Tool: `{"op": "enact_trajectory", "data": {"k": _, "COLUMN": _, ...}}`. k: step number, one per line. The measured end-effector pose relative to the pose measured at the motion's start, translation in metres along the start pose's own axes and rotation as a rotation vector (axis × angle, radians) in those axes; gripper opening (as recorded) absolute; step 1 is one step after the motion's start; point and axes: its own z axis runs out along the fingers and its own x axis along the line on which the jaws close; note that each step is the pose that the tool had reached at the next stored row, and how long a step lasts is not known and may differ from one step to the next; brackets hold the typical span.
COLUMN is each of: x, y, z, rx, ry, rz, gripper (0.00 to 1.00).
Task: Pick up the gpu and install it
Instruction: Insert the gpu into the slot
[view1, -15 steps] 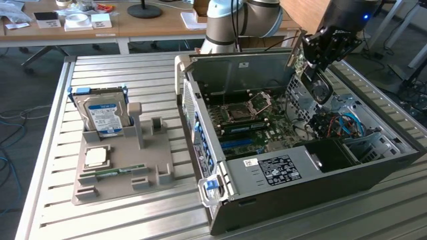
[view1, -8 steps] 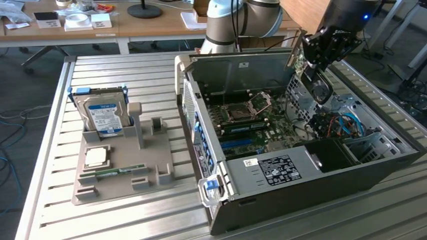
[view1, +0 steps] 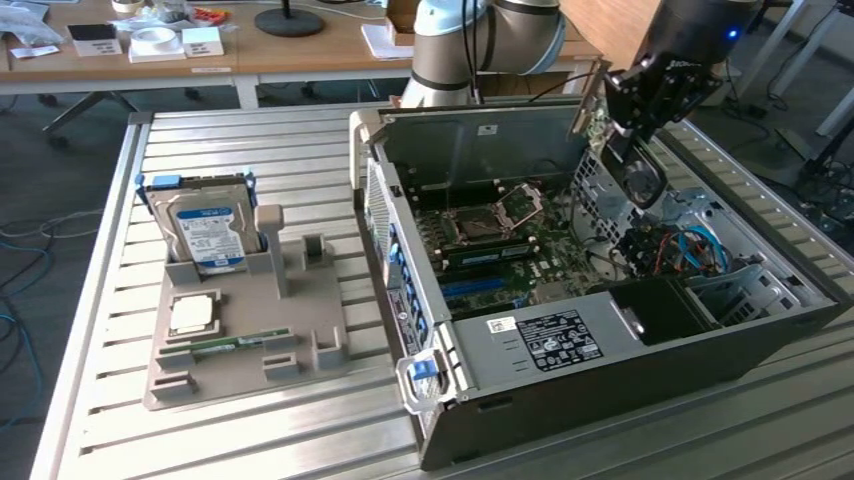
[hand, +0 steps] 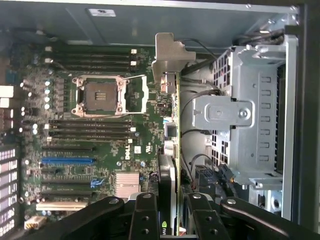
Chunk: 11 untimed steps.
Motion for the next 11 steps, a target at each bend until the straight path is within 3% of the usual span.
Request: {"op": "enact_trajectory", "data": {"k": 11, "x": 0.0000, "y": -0.0001, "z": 0.0005, "rx": -0.0042, "ry": 0.0141, "rz": -0.200, "gripper": 0.27}}
